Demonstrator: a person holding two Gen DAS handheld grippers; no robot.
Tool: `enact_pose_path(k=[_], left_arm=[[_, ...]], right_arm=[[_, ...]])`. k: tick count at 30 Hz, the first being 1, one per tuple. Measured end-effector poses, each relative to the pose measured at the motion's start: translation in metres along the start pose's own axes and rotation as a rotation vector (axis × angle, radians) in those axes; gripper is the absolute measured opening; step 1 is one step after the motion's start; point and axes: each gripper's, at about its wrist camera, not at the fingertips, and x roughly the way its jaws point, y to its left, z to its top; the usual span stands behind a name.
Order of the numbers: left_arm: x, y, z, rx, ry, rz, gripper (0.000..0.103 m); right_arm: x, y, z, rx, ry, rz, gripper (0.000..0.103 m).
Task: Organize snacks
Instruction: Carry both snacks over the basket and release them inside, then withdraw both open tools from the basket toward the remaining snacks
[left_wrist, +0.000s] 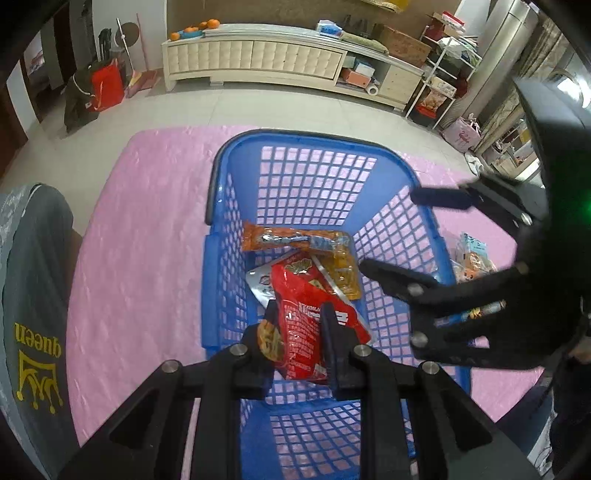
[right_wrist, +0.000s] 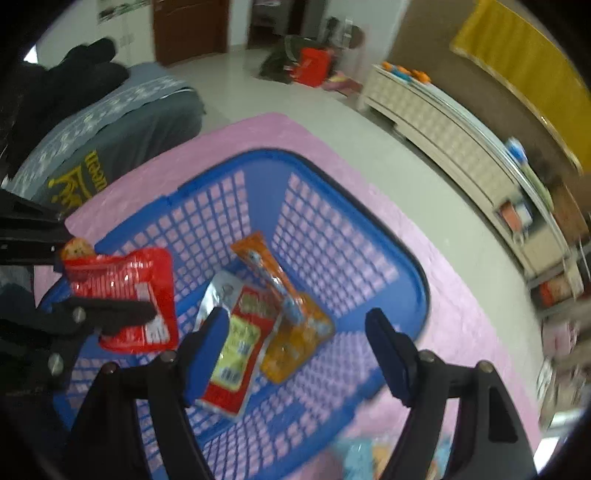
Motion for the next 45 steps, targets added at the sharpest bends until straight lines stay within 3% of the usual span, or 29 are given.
enact_pose_path(k=[8,15,20,23,25,27,33,43,45], left_arm=[[-0.010,-0.025,0.005,0.050,-0.027,-0.001,0.020],[0.008,-0.034,0.023,0.064,-0.020,-0.007,0.021],[0.032,-0.043,0.038,0.086,0.008,-0.011,0.022],[0.040,-0.046,0.047,0.096,0.000,0.005,0.038],[0.043,-0.045,0.053,0.108,-0.025,0.026,0.065],[0.044,-0.041,0.057,0.103,-0.040,0.051,0.072],[0.036,-0.032,0.051,0.059,-0.020,0.045,0.073],[-0.014,-0.063,0.021,0.103,-0.076,0.038,0.073],[-0.023,-0.071,0.016,0.111,-0.088,0.036,0.078]], right_arm=[[-0.031,-0.037,-0.028,0.332,0.007,0.041,0.081],[-0.032,-0.057,-0.046,0.432,0.031,0.004,0.081],[-0.019,-0.063,-0.054,0.495,0.045,0.039,0.081],[-0.014,-0.068,-0.053,0.524,0.036,0.055,0.081],[-0.013,-0.071,-0.052,0.544,0.026,0.061,0.081],[-0.015,-0.074,-0.053,0.555,0.018,0.055,0.081],[-0.019,-0.080,-0.062,0.569,0.019,0.043,0.081],[-0.067,-0.069,-0.084,0.585,-0.015,0.025,0.081],[-0.079,-0.067,-0.090,0.586,-0.025,0.010,0.081]])
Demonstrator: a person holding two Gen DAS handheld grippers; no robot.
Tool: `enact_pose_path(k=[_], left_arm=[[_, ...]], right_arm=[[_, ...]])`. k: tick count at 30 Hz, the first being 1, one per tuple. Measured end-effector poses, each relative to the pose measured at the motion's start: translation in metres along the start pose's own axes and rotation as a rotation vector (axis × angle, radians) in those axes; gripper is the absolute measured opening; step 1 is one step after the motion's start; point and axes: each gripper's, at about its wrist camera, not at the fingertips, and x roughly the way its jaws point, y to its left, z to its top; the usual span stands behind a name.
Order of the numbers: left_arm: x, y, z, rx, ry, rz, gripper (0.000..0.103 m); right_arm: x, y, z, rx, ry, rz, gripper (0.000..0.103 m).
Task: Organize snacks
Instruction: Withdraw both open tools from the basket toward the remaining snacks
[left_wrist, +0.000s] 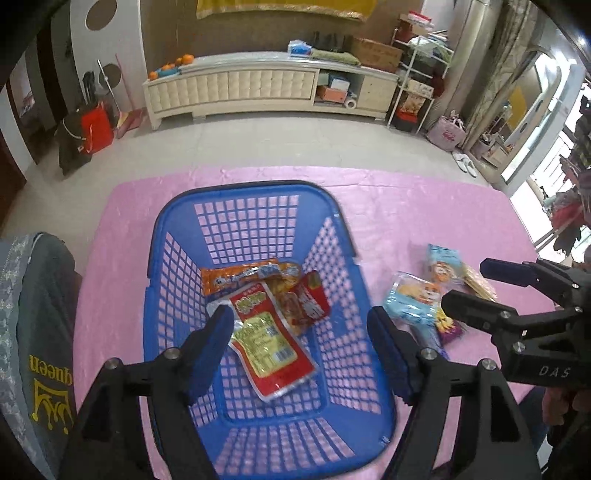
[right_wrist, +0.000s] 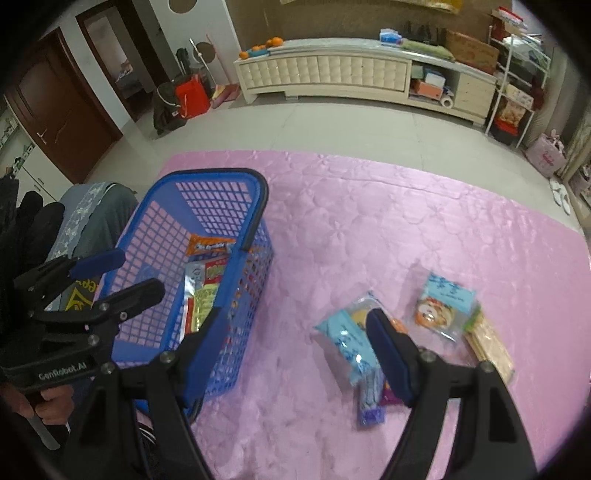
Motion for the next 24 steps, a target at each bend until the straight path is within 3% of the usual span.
enact_pose_path(k=[12,24], left_arm=[[-0.043,-0.061,-0.029,0.074,-0.057,-0.066,0.081],[-0.025,-0.119,-0.025,0.129,-0.001,-0.114,0.081]], right_arm=[[-0.059,-0.023,-0.047,0.036,-0.036,-0.058,0.081],[-0.078,-0.073,-0.074,0.125,-0.021,-0.065,0.081]])
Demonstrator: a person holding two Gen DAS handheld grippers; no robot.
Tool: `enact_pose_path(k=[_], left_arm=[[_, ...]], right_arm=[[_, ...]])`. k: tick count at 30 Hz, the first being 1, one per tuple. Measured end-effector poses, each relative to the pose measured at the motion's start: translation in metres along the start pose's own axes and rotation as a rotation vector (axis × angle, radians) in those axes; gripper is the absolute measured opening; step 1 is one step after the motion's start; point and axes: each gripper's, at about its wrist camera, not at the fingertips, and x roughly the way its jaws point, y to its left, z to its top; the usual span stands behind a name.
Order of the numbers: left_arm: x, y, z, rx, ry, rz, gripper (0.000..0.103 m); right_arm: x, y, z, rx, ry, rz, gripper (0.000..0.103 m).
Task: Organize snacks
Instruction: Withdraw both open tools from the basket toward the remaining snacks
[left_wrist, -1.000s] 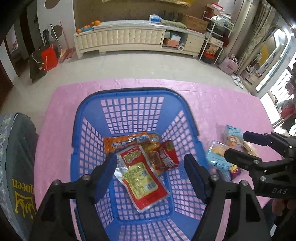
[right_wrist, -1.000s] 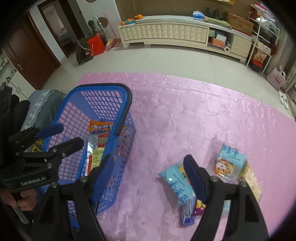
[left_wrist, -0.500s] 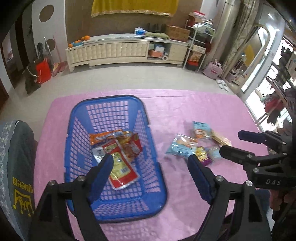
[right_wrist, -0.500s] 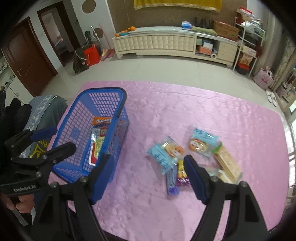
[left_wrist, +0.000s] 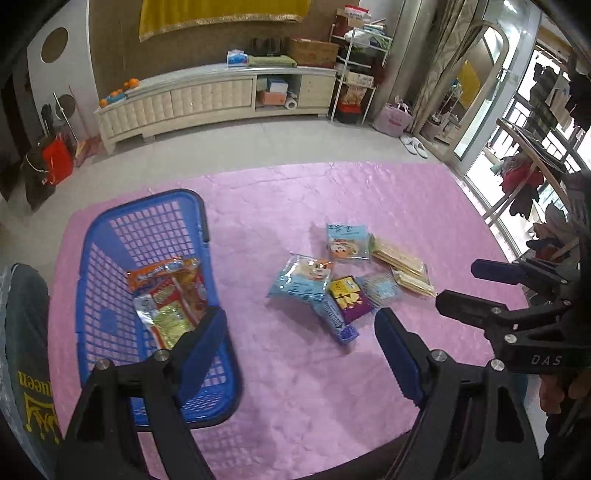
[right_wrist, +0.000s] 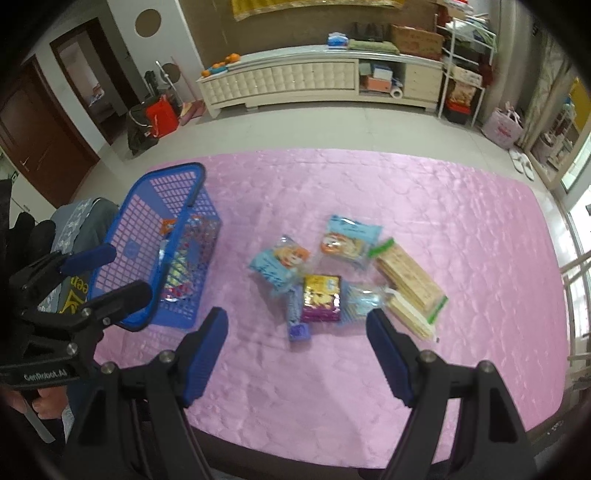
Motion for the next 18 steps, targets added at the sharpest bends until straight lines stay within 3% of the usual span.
enact_pose_path(k=[6,10,18], left_arm=[[0.021,-0.019,0.009,0.013,0.039,-0.002,0.081],[0.051,-0.026,0.020,0.022,0.130,-0.018,0.081],[0.101,-0.039,0.039,0.092,0.221,0.010,0.081]], right_arm=[[0.011,-0.031,-0.003,0.046,0.026,0.012,0.081],[0.023,-0.048,-0.002,0.072,0.051,0.030,0.081],[0.061,-0.075,0.008,0.137,0.127,0.057,0.081]])
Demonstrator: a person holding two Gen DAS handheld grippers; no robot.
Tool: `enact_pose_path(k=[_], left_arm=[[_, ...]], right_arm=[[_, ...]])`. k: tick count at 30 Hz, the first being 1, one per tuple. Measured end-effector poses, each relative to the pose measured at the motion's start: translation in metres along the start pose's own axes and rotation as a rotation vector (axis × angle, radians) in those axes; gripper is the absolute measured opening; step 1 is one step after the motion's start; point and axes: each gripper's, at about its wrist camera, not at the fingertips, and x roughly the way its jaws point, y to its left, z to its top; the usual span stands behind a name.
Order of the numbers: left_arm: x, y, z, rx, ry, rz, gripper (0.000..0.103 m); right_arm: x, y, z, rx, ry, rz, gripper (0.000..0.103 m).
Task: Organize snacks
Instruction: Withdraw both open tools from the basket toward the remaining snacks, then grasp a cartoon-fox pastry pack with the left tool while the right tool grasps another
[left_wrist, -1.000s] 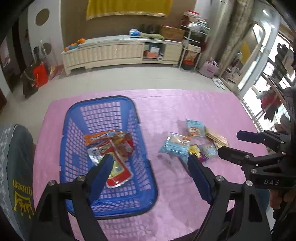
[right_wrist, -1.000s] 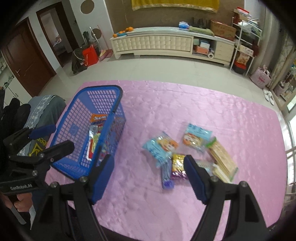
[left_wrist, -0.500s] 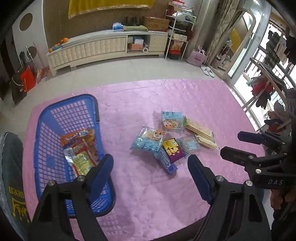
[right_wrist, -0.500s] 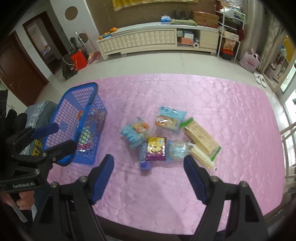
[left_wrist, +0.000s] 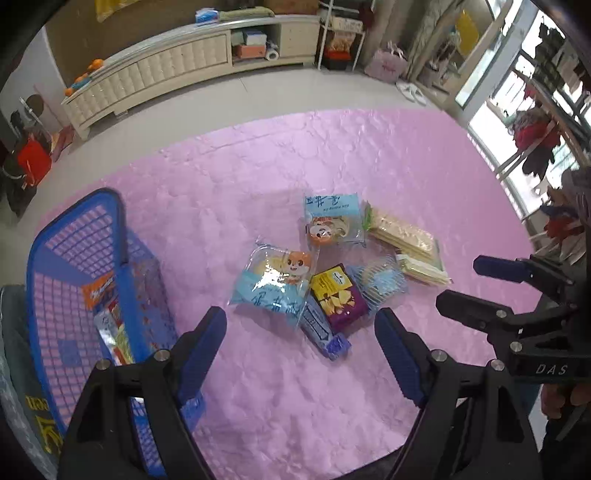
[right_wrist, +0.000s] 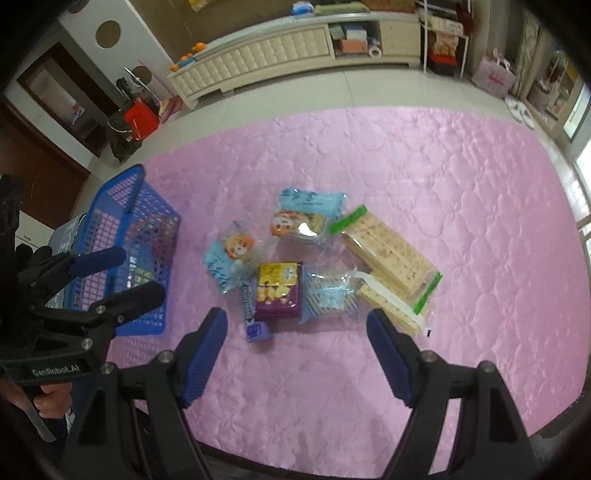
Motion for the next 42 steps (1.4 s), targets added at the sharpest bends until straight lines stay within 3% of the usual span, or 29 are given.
enact_pose_path(k=[7,13,21,33,36,42], left_arm=[[0.051,0.011,0.019,0.023,0.124,0.060,0.081],[0.092,0.022,0.039,-0.001,0.238,0.044,0.081],[0.133,0.031,0.046,-0.006,0.321,0.030,0.081],[0.160,0.012,0.027,0.093,0.320,0.055,0.083],[0.161,0.009,0.016,0.106,0.297,0.107,0.067],[0.139,0.012,0.012,0.058,0.210,0.099,0.064]], right_arm=[[0.039,-0.018,0.019,0.028,0.070,0.009,0.082],[0.065,-0.029,0.030,0.032,0.101,0.053,0.082],[0.085,-0.043,0.028,0.043,0.137,0.086,0.082],[0.081,-0.063,0.020,0.056,0.151,0.085,0.082],[0.077,-0.063,0.017,0.047,0.153,0.072,0.082],[0.071,-0.050,0.020,0.044,0.144,0.047,0.082]])
